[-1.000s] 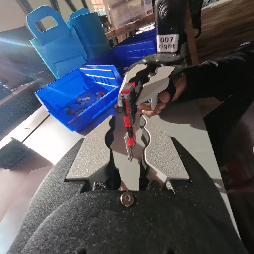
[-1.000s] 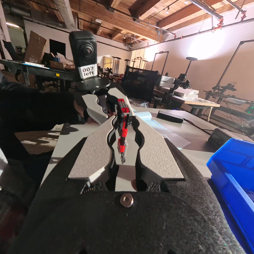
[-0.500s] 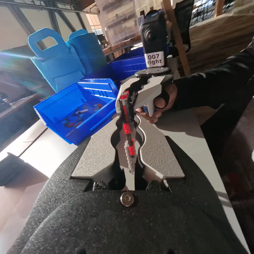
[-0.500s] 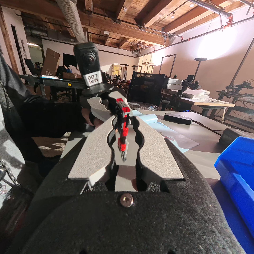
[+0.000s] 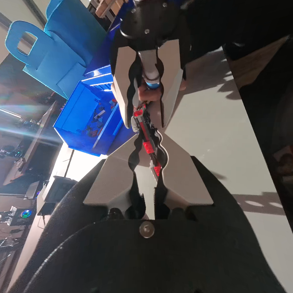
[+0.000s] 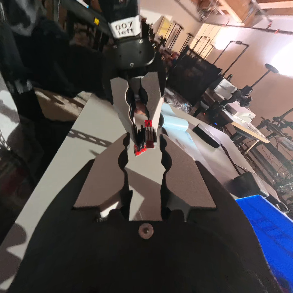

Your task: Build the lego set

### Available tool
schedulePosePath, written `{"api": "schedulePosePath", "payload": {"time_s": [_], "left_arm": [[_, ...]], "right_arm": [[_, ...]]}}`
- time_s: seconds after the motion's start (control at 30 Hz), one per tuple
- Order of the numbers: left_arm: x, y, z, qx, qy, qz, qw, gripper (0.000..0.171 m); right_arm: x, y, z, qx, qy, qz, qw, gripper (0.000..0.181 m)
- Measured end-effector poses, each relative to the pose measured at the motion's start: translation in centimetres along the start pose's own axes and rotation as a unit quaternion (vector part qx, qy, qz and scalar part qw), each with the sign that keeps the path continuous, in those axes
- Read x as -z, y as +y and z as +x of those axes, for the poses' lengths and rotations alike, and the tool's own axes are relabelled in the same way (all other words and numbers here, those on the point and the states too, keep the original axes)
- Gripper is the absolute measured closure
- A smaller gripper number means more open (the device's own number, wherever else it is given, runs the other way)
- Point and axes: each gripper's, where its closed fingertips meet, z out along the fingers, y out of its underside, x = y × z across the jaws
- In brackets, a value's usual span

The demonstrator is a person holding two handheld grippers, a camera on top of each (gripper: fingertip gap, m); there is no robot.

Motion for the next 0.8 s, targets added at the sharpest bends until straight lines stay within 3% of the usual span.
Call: {"api": "schedulePosePath", "payload": {"time_s": [0.3, 0.8], "left_arm": [[-0.1, 1.1, 0.7, -0.063, 0.027, -0.044, 0.997, 0.155], [-0.6, 0.9, 0.1, -0.058, 0.025, -0.039, 0.997, 0.156]], "right_arm": [[-0.8, 0.7, -0.4, 0.066, -0.033, -0.044, 0.996, 0.159], [-0.3, 0.8, 0.4, 0.08, -0.002, -0.023, 0.997, 0.159]]}}
